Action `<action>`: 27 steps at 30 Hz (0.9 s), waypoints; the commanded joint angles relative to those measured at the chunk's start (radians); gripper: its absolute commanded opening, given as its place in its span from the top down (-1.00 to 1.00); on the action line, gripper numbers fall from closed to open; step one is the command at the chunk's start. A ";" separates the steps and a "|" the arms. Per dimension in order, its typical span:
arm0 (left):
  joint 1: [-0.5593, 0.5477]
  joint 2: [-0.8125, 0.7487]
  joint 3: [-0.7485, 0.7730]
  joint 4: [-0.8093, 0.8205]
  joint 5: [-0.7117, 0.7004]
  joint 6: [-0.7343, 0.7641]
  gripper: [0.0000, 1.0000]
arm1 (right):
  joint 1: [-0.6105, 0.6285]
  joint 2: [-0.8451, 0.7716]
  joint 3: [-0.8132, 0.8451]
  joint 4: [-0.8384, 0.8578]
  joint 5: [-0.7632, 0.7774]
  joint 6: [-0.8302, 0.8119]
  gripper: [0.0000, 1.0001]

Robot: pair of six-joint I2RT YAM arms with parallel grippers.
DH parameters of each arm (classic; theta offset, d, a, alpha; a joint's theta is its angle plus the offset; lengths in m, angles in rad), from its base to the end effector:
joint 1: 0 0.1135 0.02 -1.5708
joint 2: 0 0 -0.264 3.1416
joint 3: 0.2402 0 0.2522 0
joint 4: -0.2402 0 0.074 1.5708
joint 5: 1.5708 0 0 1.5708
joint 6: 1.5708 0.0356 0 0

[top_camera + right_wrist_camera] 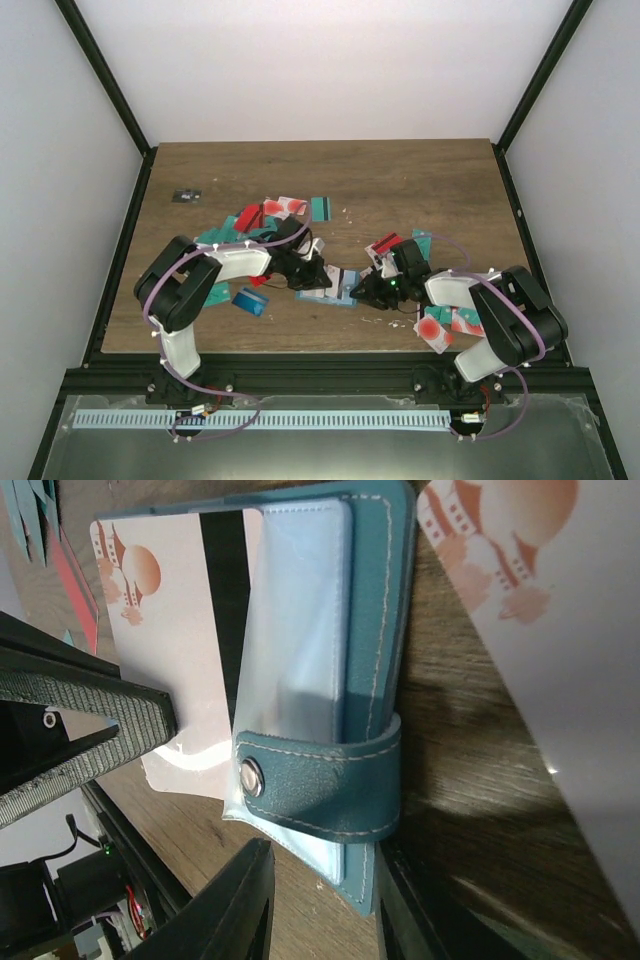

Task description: Put the credit cards into the card holder

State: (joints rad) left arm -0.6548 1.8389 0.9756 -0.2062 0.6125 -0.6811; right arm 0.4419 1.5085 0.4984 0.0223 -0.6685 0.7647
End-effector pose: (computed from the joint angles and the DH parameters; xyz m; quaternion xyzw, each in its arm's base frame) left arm 0.2606 -0.2259 0.1305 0.0626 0.9246 -0.3758 0.0048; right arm 0.2082 0.1229 0.1163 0.0524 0.9082 0.4128 0.0453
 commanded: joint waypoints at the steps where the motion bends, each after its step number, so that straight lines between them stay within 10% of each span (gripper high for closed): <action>1: -0.027 0.016 -0.032 -0.025 -0.046 -0.010 0.92 | 0.000 0.010 -0.008 0.010 -0.022 0.014 0.39; 27: -0.067 0.087 0.032 -0.056 0.009 0.018 0.92 | 0.000 0.042 0.076 -0.007 -0.025 -0.051 0.39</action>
State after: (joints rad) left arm -0.6941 1.8786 1.0122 -0.2092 0.6266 -0.6621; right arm 0.4416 1.5333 0.5308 -0.0143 -0.6888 0.7406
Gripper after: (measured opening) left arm 0.042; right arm 0.304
